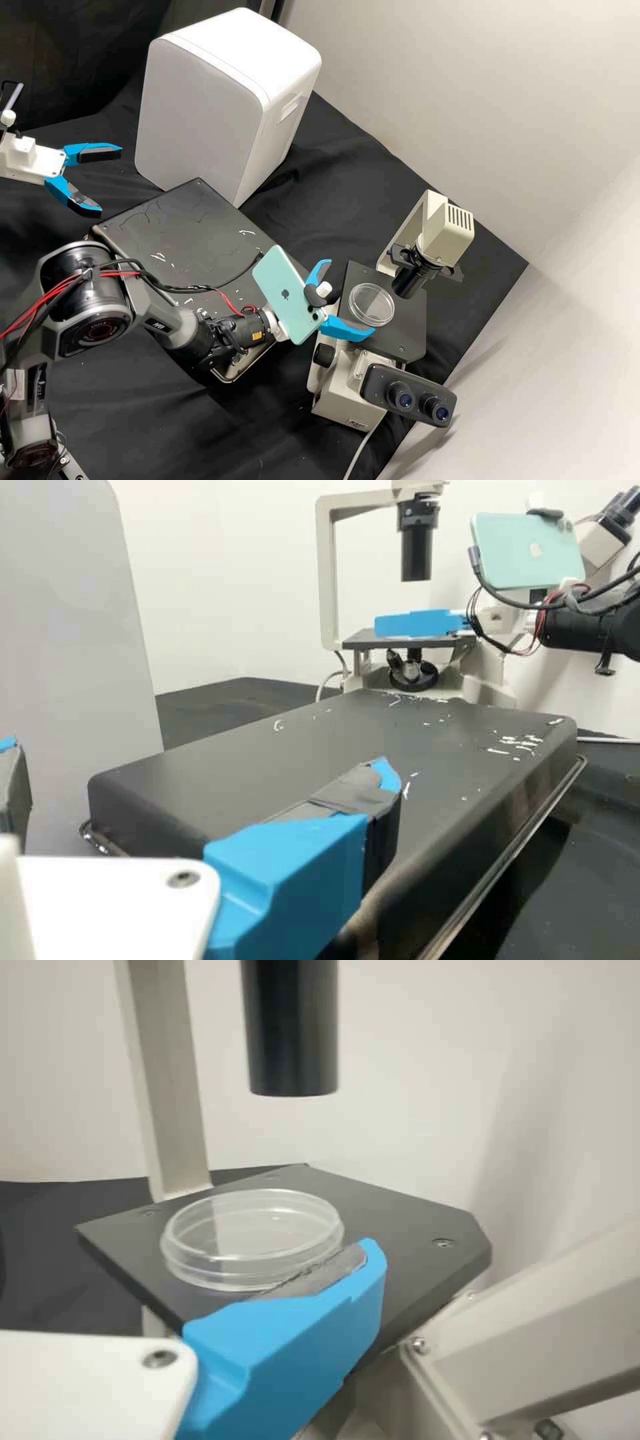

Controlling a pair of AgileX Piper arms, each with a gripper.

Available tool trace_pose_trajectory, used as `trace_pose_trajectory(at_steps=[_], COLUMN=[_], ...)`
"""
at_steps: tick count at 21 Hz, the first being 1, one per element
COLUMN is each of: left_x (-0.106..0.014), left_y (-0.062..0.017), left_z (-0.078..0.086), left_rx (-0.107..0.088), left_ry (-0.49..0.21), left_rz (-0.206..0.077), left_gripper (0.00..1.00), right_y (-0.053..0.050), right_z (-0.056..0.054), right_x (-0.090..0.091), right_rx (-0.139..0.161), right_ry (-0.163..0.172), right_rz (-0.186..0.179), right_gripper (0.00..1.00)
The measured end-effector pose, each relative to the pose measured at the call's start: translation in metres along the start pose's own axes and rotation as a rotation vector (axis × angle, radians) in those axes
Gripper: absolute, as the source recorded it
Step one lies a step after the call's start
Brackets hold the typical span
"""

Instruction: Place the petri dish on the bench

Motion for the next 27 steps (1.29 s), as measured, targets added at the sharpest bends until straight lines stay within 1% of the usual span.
trace_pose_trajectory(at_steps=[4, 9, 10, 12, 14, 15, 18, 19, 20, 21, 23, 25, 27], left_x=[0.000, 0.000, 0.000, 0.000, 0.000, 0.000, 0.000, 0.000, 0.000, 0.000, 0.000, 0.000, 0.000], left_y=[-0.0002, -0.0002, -0.0002, -0.0002, -0.0002, -0.0002, -0.0002, -0.0002, -0.0008, -0.0012, -0.0013, -0.0013, -0.0013], left_z=[0.000, 0.000, 0.000, 0.000, 0.000, 0.000, 0.000, 0.000, 0.000, 0.000, 0.000, 0.000, 0.000], left_rx=[0.002, 0.001, -0.002, -0.018, -0.020, -0.020, -0.020, -0.020, -0.022, -0.023, -0.024, -0.024, -0.024], left_ry=[-0.005, -0.005, -0.005, -0.005, -0.005, -0.005, -0.005, -0.005, -0.004, -0.004, -0.004, -0.004, -0.004], left_rz=[-0.002, -0.002, -0.002, -0.003, -0.003, -0.003, -0.003, -0.003, -0.005, -0.007, -0.007, -0.007, -0.007], left_gripper=[1.00, 1.00, 1.00, 1.00, 1.00, 1.00, 1.00, 1.00, 1.00, 1.00, 1.00, 1.00, 1.00], right_y=[0.003, 0.004, 0.005, 0.005, 0.007, 0.007, 0.009, 0.010, 0.010, 0.009, 0.009, 0.008, 0.008], right_z=[0.004, 0.007, 0.006, 0.006, 0.004, 0.004, 0.002, 0.001, 0.002, 0.003, 0.004, 0.004, 0.005], right_x=[0.004, 0.010, 0.012, 0.014, 0.016, 0.017, 0.021, 0.023, 0.026, 0.028, 0.032, 0.035, 0.037], right_rx=[0.000, 0.000, -0.001, -0.001, -0.001, -0.001, -0.010, -0.010, -0.010, -0.012, -0.022, -0.033, -0.035], right_ry=[-0.009, -0.012, -0.008, -0.015, -0.012, -0.016, -0.024, -0.021, -0.021, -0.028, -0.031, -0.030, -0.032], right_rz=[0.012, 0.017, 0.021, 0.015, 0.018, 0.015, 0.009, 0.011, 0.012, 0.006, 0.003, 0.004, 0.002], right_gripper=[1.00, 1.00, 1.00, 1.00, 1.00, 1.00, 1.00, 1.00, 1.00, 1.00, 1.00, 1.00, 1.00])
